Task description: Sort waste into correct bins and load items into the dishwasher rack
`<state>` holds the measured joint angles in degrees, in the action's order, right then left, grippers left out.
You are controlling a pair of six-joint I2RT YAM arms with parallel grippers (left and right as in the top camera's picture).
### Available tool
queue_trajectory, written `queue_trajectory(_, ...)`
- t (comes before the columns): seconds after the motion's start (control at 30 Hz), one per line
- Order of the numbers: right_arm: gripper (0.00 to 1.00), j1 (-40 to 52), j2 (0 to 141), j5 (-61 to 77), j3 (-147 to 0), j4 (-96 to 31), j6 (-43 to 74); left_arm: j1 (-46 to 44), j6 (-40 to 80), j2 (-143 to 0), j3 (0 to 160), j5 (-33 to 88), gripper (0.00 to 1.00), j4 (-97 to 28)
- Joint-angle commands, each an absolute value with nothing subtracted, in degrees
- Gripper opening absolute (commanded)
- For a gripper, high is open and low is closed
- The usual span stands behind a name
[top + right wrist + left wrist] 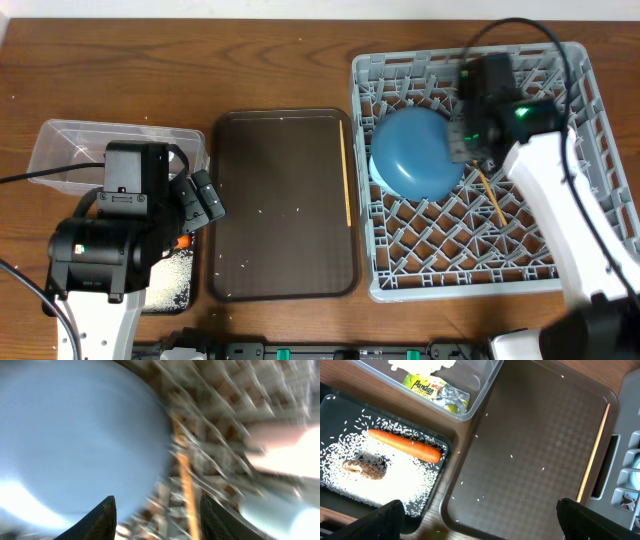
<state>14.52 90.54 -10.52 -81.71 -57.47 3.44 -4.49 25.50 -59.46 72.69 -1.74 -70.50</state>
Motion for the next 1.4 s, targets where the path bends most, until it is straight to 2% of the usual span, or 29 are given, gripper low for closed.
queue_trajectory(0.0, 0.45, 21.85, 88.77, -1.93, -83.02, -55.37, 5.91, -4.14, 25.58, -59.53, 72.99, -2.61, 0.98, -70.70)
queue_trajectory(0.3, 0.34, 38.26, 98.76, -2.79, -81.47, -45.10, 23.70, -4.14, 25.58, -59.53, 72.99, -2.61, 0.98, -70.70)
queue_trajectory(0.5, 0.34, 43.62, 109.03, -11.05, -81.47, -40.60, 31.42, -4.14, 25.58, -59.53, 72.99, -2.61, 0.98, -70.67)
queue_trajectory(0.73, 0.35, 44.12, 115.44, -20.45, -81.47, -39.35, 36.82, -4.14, 25.58, -59.53, 72.99, -2.61, 0.98, -70.70)
queue_trajectory(1.27, 0.40, 40.10, 119.81, -17.17, -81.47, -39.92, 42.00, -4.14, 25.58, -59.53, 72.99, -2.61, 0.98, -70.67)
queue_trajectory(1.37, 0.40, 38.46, 119.81, -12.97, -81.47, -38.85, 39.22, -4.14, 25.58, -59.53, 72.99, -2.61, 0.98, -70.67)
